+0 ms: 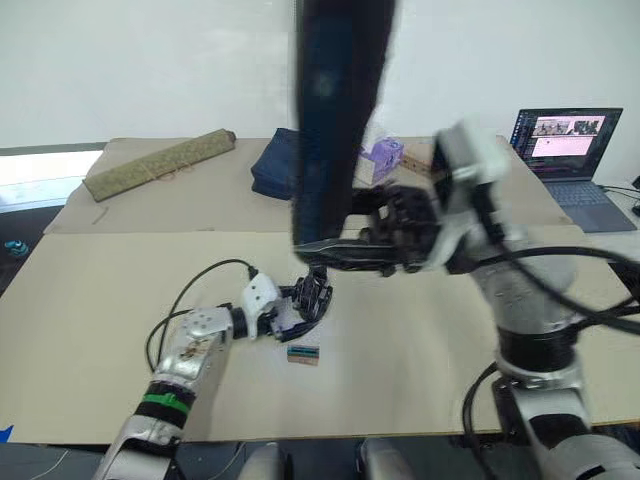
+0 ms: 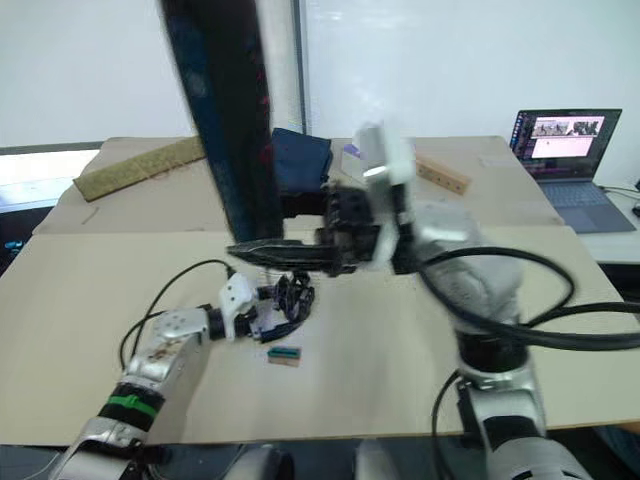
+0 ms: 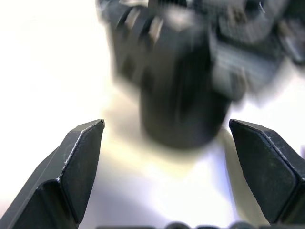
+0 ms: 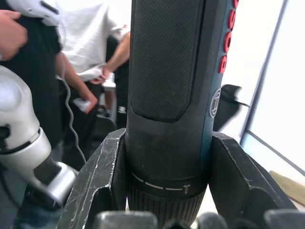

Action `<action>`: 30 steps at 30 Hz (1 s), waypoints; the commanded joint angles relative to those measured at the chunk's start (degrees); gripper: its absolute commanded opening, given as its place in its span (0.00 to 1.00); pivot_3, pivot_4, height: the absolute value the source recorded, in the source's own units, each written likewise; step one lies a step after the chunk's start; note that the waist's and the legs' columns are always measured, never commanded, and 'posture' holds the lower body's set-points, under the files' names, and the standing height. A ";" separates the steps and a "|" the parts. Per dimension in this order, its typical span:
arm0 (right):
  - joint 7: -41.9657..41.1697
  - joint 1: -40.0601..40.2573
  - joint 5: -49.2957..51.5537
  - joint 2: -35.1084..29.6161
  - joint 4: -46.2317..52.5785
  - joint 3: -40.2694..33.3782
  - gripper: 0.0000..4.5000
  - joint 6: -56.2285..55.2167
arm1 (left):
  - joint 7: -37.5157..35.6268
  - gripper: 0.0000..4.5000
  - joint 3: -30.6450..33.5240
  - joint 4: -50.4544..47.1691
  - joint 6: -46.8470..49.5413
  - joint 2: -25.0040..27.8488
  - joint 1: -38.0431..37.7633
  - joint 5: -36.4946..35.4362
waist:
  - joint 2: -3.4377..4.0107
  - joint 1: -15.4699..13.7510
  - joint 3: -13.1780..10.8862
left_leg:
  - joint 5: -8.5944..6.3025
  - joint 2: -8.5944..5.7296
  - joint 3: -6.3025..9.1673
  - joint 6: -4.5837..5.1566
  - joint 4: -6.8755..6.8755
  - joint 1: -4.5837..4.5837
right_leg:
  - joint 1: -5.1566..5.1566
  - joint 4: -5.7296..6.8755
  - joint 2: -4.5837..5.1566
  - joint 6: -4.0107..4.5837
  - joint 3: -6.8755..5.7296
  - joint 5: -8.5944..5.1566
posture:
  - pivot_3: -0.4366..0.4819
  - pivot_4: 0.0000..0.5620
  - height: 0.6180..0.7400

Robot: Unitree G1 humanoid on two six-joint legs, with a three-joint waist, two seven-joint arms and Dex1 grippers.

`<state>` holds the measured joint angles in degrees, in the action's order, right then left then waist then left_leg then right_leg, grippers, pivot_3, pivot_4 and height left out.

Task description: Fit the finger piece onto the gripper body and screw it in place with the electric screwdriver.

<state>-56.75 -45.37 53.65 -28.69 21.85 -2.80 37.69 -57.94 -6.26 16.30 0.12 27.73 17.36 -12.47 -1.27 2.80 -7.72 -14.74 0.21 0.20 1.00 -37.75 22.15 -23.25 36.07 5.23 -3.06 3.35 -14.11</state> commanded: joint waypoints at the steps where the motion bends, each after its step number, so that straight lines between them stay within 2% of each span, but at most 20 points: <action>1: 1.81 0.09 5.07 -8.05 -0.70 -7.10 0.43 6.50 | -2.55 0.99 4.89 -0.38 -0.19 3.73 -4.46 -3.28 | 0.08 -0.08 -0.05 | 0.00 0.05 -0.01 0.00 0.02 0.05 | -0.09 -0.01 0.01 0.04 0.00 -0.02 | 0.48 0.27 1.00; 3: 0.42 1.71 4.84 -14.53 -1.10 -8.26 0.43 9.71 | -4.58 0.99 7.91 -1.10 -1.52 4.99 -5.87 -6.25 | 0.11 -0.33 -0.09 | 0.00 0.13 0.00 0.00 0.03 0.22 | -0.21 -0.06 0.08 0.11 -0.01 -0.04 | 0.48 0.27 1.00; 5: 2.73 2.97 3.80 -23.37 -1.94 -8.00 0.43 17.99 | -9.13 0.99 11.58 -4.24 -1.18 6.64 -7.71 -11.85 | 0.17 -0.58 -0.12 | 0.00 0.17 -0.01 0.00 0.02 0.41 | -0.40 -0.06 0.20 0.17 -0.04 -0.02 | 0.48 0.27 1.00; 7: 3.32 4.67 3.17 -31.35 -2.96 -6.91 0.43 25.01 | -12.64 0.99 13.79 -7.88 -0.55 8.53 -9.11 -15.48 | 0.19 -0.72 -0.16 | 0.03 0.16 -0.09 -0.03 -0.01 1.02 | -1.07 -0.01 0.39 0.23 -0.20 0.02 | 0.48 0.27 1.00; 10: 0.31 10.23 -4.10 -46.19 -2.33 0.72 0.43 30.24 | -16.60 0.99 15.30 -13.60 -0.03 12.36 -10.69 -17.61 | 0.34 -1.62 -0.28 | 0.04 0.15 -0.07 -0.06 -0.04 1.30 | -1.26 -0.12 0.60 0.27 -0.59 0.05 | 0.48 0.27 1.00; 13: 0.65 15.26 -11.03 -52.33 -5.82 7.66 0.43 31.18 | -20.63 0.99 16.28 -21.57 5.44 17.16 -12.67 -22.36 | 0.48 -1.98 -0.37 | 0.03 0.16 -0.11 -0.07 0.00 1.35 | -1.26 -0.29 0.77 0.30 -0.88 0.05 | 0.48 0.27 1.00; 16: -1.55 18.71 -18.59 -54.48 -8.86 13.36 0.43 26.01 | -19.52 0.99 18.51 -24.95 11.31 18.56 -12.11 -27.60 | 0.64 -2.00 -0.47 | 0.03 -0.02 -0.24 -0.04 -0.04 1.48 | -1.31 -0.32 1.00 0.29 -0.94 0.06 | 0.48 0.27 1.00; 18: -2.52 18.90 -22.04 -53.39 -12.03 15.93 0.43 24.39 | -18.59 0.99 20.57 -25.10 15.50 19.10 -11.14 -31.16 | 0.82 -2.02 -0.59 | 0.11 -0.22 -0.31 0.10 -0.07 1.47 | -1.32 -0.29 1.04 0.24 -1.08 0.08 | 0.48 0.27 1.00; 22: -2.39 15.20 -29.05 -47.79 -20.60 20.01 0.43 21.71 | -21.63 0.99 21.43 -24.26 12.99 21.09 -12.21 -27.96 | 0.93 -1.42 -0.98 | 0.26 -0.33 -0.61 0.31 -0.21 1.25 | -1.14 -0.20 0.17 0.00 -1.01 0.30 | 0.48 0.27 1.00; 30: -5.71 11.91 -37.86 -41.58 -28.20 24.48 0.43 18.20 | -21.45 0.99 20.88 -28.45 11.31 19.40 -12.71 -28.13 | 0.82 -1.74 -1.11 | 0.39 -0.27 -0.69 0.27 -0.27 1.06 | -1.05 0.00 -0.12 -0.04 -0.95 0.32 | 0.48 0.27 1.00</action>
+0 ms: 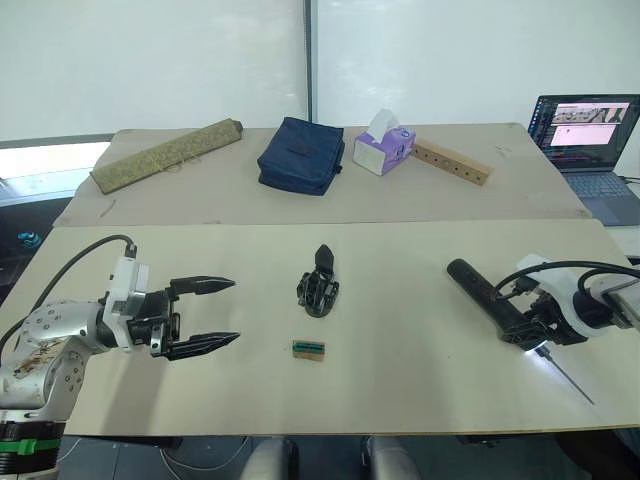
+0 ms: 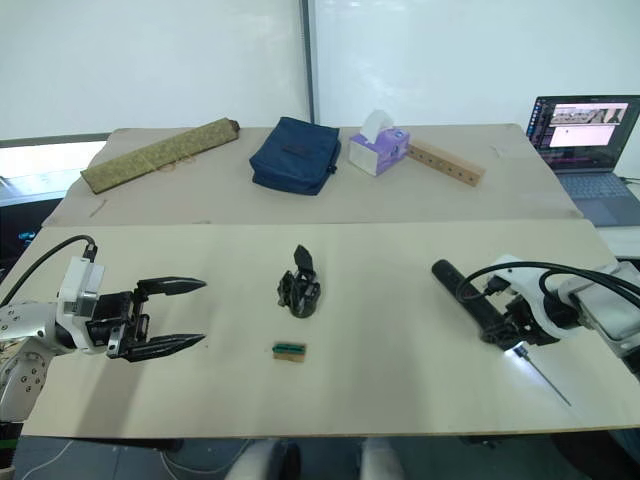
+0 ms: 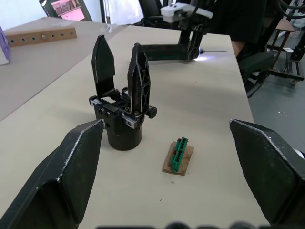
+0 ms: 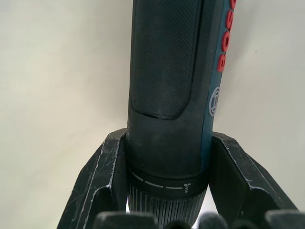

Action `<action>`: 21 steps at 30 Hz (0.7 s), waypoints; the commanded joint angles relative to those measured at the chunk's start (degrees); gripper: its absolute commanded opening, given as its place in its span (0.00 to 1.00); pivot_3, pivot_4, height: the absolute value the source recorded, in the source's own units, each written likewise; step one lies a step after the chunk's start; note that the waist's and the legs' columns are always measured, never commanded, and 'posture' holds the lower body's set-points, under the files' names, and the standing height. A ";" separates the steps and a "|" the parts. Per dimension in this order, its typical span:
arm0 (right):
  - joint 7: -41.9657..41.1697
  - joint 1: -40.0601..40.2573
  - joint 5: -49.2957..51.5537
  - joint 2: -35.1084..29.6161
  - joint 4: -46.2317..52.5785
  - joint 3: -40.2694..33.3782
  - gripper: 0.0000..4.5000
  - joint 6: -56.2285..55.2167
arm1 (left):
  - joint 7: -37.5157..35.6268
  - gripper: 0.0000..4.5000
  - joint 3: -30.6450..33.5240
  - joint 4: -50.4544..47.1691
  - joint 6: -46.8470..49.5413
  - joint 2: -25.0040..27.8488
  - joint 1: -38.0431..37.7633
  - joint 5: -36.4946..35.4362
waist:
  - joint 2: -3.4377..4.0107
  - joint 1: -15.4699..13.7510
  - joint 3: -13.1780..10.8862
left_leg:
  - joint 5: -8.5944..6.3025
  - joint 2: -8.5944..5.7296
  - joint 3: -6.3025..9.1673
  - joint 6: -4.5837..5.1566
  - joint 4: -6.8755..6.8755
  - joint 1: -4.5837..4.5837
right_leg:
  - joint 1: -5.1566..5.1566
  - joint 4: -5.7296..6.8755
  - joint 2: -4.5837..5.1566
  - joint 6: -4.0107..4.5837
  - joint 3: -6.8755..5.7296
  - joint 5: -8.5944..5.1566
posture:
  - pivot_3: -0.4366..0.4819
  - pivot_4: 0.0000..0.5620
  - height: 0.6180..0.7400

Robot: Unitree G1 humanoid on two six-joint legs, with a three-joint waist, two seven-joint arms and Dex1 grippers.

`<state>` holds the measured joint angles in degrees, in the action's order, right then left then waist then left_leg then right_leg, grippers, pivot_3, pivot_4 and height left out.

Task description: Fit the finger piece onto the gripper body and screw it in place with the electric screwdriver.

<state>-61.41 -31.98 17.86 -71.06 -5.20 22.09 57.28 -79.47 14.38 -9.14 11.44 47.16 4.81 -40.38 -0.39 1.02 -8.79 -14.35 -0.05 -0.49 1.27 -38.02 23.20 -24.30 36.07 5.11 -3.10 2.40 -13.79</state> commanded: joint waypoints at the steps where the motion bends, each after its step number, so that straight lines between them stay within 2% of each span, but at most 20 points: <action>1: -1.41 -1.75 -2.64 1.41 -1.84 -0.48 0.43 -1.33 | 0.02 0.99 -0.20 -3.60 0.27 0.02 -0.21 -0.28 | -0.12 0.07 -0.06 | 0.00 0.00 0.00 0.00 -0.01 0.00 | 0.01 0.00 0.01 0.00 0.01 0.01 | 0.48 0.27 1.00; 5: -2.30 -2.62 -4.62 3.10 -3.96 -1.27 0.43 -1.28 | 0.23 0.99 -0.89 -4.11 0.05 0.48 -0.17 0.81 | -0.26 0.11 -0.08 | 0.00 0.00 0.01 0.00 -0.20 0.00 | 0.11 0.00 0.03 -0.06 0.01 0.06 | 0.48 0.27 1.00; 7: -3.01 -2.95 -5.50 3.21 -4.77 -1.58 0.68 -1.87 | 2.22 1.00 -0.76 -3.22 -0.24 0.38 0.41 2.40 | -0.33 0.15 -0.08 | 0.00 0.01 0.01 0.00 -0.27 -0.02 | 0.15 0.00 0.02 -0.09 0.01 0.10 | 0.48 0.27 1.00; 11: -4.98 -3.56 -5.92 1.32 -4.71 -3.63 0.96 -3.05 | 4.03 1.00 -0.18 -1.46 -1.41 0.25 0.95 4.41 | -0.33 -0.13 -0.08 | 0.00 -0.01 0.00 0.00 -0.33 -0.01 | 0.14 0.03 0.03 -0.11 0.01 0.14 | 0.48 0.27 1.00; 15: -6.60 -2.28 -5.11 -1.20 -3.09 -8.80 0.98 -8.71 | 5.95 1.00 0.17 -1.12 -0.30 1.55 -1.13 6.90 | -0.28 -0.21 -0.11 | 0.00 -0.03 0.01 0.00 -0.32 0.08 | 0.07 0.03 0.05 -0.13 0.00 0.14 | 0.48 0.27 1.00; 18: -11.69 2.09 -0.22 -1.90 -0.46 -20.18 0.98 -23.99 | 6.14 1.00 2.46 1.92 -5.38 3.23 -4.67 11.89 | -0.27 -0.16 -0.12 | -0.01 -0.03 0.01 0.01 -0.29 0.07 | 0.07 0.03 0.05 -0.13 0.00 0.14 | 0.48 0.27 1.00; 21: -17.61 8.85 5.08 2.10 2.84 -30.36 0.98 -38.11 | 5.73 1.00 3.75 4.29 -9.08 4.26 -7.40 14.36 | -0.32 -0.15 -0.12 | -0.01 0.05 0.01 0.01 -0.28 -0.04 | 0.16 0.04 -0.04 -0.13 -0.01 0.14 | 0.48 0.27 1.00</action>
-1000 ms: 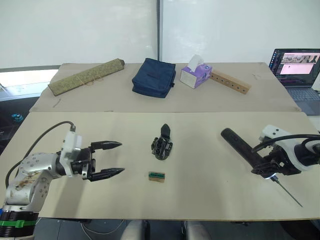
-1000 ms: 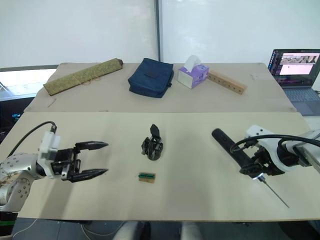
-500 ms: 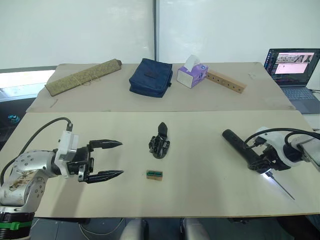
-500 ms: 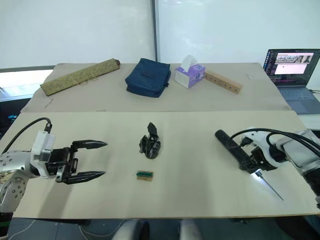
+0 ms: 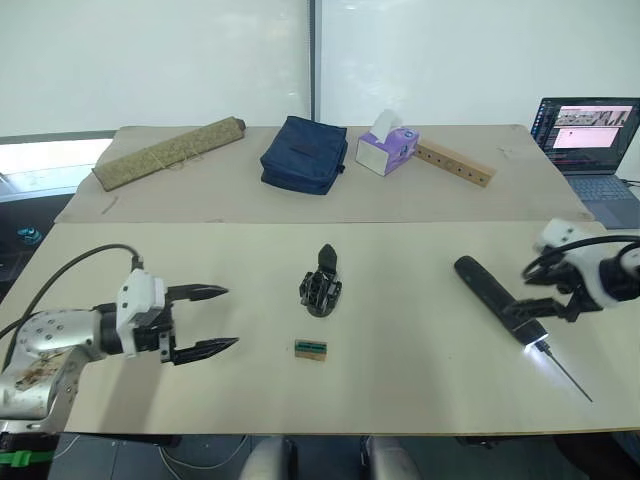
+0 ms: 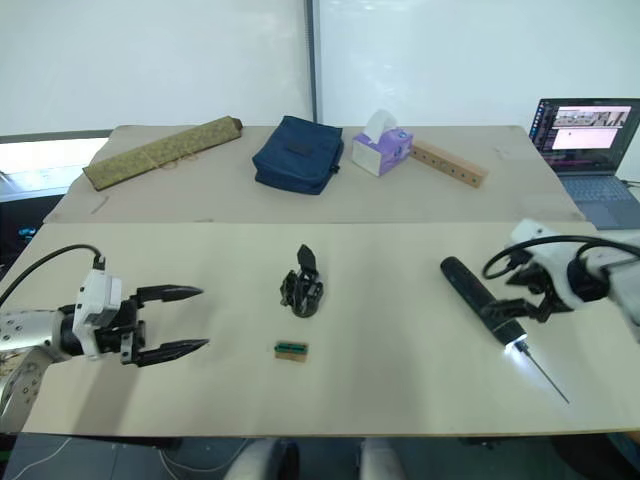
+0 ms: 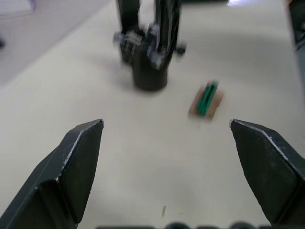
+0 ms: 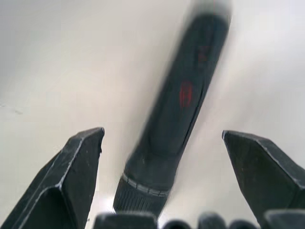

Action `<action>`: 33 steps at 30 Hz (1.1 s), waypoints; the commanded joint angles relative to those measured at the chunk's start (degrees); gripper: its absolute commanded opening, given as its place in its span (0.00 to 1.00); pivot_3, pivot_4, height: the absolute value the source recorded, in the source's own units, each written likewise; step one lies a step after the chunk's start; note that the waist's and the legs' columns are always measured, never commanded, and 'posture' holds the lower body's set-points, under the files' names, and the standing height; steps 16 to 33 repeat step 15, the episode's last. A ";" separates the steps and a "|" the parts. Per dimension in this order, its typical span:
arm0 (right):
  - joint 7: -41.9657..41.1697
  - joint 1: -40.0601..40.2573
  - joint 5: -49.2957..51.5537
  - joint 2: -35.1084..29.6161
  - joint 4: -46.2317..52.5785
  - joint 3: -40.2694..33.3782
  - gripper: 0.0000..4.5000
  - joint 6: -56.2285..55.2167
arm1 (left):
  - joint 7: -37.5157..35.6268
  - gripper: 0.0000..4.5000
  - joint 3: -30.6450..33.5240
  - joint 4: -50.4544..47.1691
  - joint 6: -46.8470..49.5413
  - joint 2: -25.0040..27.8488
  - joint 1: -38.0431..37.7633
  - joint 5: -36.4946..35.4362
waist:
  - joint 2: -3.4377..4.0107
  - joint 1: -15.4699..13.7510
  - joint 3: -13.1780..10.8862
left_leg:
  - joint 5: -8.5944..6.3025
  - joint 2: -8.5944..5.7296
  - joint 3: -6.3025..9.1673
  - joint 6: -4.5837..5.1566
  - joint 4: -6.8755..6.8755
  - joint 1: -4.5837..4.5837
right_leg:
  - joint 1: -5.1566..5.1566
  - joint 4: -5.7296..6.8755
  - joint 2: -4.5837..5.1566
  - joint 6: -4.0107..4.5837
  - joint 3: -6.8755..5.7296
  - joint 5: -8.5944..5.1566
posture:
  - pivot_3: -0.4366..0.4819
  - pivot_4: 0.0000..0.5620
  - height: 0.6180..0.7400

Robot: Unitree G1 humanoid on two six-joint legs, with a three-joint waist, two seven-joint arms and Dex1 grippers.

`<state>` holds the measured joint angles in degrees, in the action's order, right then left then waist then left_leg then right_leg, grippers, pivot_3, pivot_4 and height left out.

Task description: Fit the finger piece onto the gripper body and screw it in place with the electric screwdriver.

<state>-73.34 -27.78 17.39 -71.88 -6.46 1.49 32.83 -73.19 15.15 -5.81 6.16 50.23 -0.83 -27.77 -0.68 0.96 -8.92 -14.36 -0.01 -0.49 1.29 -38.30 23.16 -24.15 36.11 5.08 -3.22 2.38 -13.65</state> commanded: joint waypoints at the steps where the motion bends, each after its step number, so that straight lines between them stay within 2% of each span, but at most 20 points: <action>1: -6.90 6.94 6.73 4.32 5.22 -12.20 0.98 -16.85 | -0.59 1.00 3.28 1.28 -4.67 1.21 -2.61 2.18 | -0.10 -0.12 0.02 | 0.00 0.02 0.01 0.00 0.00 -0.02 | 0.04 -0.01 -0.02 0.00 -0.01 0.00 | 0.48 0.27 1.00; 3: -7.82 11.13 7.58 8.42 7.96 -15.04 0.98 -24.88 | -0.16 1.00 3.78 2.21 -6.77 0.92 -3.81 3.15 | -0.14 -0.16 0.02 | 0.00 0.09 0.04 0.00 0.00 -0.09 | 0.17 -0.02 -0.06 0.00 -0.02 0.00 | 0.48 0.27 1.00; 6: -5.73 14.52 11.15 17.41 12.36 -16.74 0.98 -31.08 | 1.03 1.00 3.47 5.56 -11.33 0.45 -3.67 5.99 | -0.16 -0.26 0.02 | 0.00 0.03 0.03 -0.01 -0.06 -0.06 | 0.15 0.04 0.02 -0.01 0.02 0.01 | 0.48 0.27 1.00; 11: -5.51 23.84 9.02 25.61 16.59 -16.10 0.98 -42.30 | 3.06 1.00 3.18 8.47 -17.36 -0.64 -6.06 9.31 | -0.15 -0.45 0.02 | 0.00 -0.04 0.09 -0.01 -0.07 -0.02 | 0.11 0.10 0.10 -0.04 -0.01 0.03 | 0.48 0.27 1.00; 15: -2.82 25.22 7.05 27.66 15.96 -14.92 0.98 -44.81 | 4.64 1.00 3.61 9.10 -18.73 -1.59 -6.92 9.31 | -0.16 -0.39 0.01 | 0.00 -0.06 0.05 -0.01 -0.18 -0.01 | 0.14 0.07 0.18 -0.13 0.01 0.10 | 0.48 0.27 1.00; 33: -2.82 25.22 7.05 27.66 15.96 -14.92 0.98 -44.81 | 4.64 1.00 3.61 9.10 -18.73 -1.59 -6.92 9.31 | -0.16 -0.39 0.01 | 0.00 -0.06 0.05 -0.01 -0.18 -0.01 | 0.14 0.07 0.18 -0.13 0.01 0.10 | 0.48 0.27 1.00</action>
